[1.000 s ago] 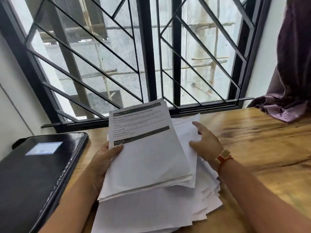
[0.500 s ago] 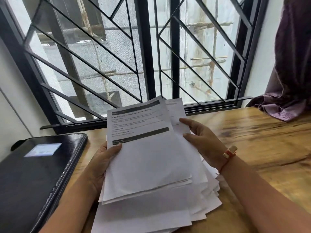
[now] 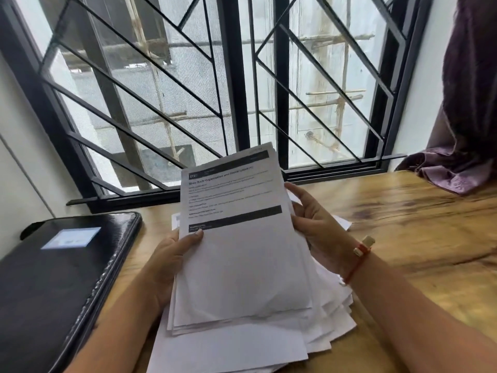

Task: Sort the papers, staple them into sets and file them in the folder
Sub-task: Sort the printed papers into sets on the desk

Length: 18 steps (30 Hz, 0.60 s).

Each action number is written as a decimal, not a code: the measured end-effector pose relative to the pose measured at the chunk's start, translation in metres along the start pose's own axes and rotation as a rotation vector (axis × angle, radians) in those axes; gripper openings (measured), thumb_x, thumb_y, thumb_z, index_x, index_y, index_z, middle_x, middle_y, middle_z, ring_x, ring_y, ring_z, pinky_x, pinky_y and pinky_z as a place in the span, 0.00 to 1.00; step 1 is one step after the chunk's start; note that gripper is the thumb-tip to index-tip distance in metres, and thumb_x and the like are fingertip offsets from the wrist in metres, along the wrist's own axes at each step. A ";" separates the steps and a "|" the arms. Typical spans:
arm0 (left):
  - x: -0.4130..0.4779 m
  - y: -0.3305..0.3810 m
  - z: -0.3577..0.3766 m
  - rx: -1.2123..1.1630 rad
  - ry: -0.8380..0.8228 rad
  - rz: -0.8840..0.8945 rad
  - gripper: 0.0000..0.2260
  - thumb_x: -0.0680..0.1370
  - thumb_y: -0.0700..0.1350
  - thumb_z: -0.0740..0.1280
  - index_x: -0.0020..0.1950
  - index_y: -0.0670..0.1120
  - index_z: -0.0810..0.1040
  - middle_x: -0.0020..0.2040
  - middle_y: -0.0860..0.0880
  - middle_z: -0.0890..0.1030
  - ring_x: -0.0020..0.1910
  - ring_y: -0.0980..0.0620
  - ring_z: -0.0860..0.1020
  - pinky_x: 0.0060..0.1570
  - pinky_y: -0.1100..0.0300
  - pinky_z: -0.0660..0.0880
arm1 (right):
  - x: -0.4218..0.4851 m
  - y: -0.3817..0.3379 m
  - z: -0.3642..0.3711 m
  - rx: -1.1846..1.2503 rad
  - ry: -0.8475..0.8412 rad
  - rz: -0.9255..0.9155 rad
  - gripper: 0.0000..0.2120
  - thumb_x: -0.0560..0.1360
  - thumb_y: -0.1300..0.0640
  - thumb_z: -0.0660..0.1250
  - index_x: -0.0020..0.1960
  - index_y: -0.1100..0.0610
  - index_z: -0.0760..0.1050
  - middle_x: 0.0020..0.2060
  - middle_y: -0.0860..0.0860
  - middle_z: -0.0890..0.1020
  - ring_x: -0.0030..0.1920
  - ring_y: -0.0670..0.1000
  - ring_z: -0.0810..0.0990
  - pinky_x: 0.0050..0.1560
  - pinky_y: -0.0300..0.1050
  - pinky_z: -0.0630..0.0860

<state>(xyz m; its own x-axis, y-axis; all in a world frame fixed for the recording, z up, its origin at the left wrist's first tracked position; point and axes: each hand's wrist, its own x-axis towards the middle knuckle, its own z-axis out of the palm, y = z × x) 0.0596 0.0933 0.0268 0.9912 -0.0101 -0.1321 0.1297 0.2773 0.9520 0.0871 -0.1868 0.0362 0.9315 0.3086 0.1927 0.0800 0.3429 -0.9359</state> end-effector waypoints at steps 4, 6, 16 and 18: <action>0.000 -0.001 0.001 -0.005 -0.033 0.003 0.19 0.76 0.42 0.69 0.66 0.41 0.76 0.56 0.36 0.83 0.47 0.38 0.85 0.42 0.48 0.83 | -0.002 0.000 0.009 0.025 -0.048 0.024 0.22 0.84 0.59 0.57 0.75 0.44 0.64 0.62 0.58 0.81 0.51 0.55 0.84 0.46 0.48 0.81; -0.001 -0.001 0.001 -0.024 -0.031 0.024 0.18 0.76 0.42 0.69 0.66 0.41 0.76 0.56 0.36 0.84 0.47 0.39 0.85 0.42 0.49 0.84 | -0.004 -0.002 0.011 0.063 -0.029 0.064 0.19 0.85 0.49 0.53 0.74 0.49 0.68 0.62 0.58 0.81 0.53 0.56 0.84 0.48 0.49 0.81; -0.005 0.003 0.009 -0.184 -0.025 0.099 0.13 0.78 0.42 0.65 0.62 0.44 0.80 0.54 0.40 0.85 0.44 0.43 0.85 0.41 0.49 0.84 | -0.006 0.012 0.014 -0.271 0.033 0.133 0.13 0.82 0.58 0.62 0.66 0.52 0.72 0.58 0.53 0.83 0.57 0.57 0.83 0.59 0.61 0.79; -0.006 0.003 0.012 -0.200 -0.060 0.107 0.14 0.78 0.42 0.64 0.63 0.45 0.80 0.56 0.40 0.84 0.47 0.42 0.85 0.46 0.47 0.83 | -0.004 0.014 0.013 -0.330 0.107 0.055 0.11 0.82 0.59 0.62 0.63 0.51 0.74 0.55 0.53 0.84 0.55 0.57 0.84 0.57 0.60 0.80</action>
<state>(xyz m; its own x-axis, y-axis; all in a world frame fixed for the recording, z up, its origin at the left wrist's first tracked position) 0.0546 0.0825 0.0337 0.9996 -0.0262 -0.0106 0.0216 0.4647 0.8852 0.0802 -0.1721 0.0265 0.9680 0.2181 0.1239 0.1231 0.0173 -0.9922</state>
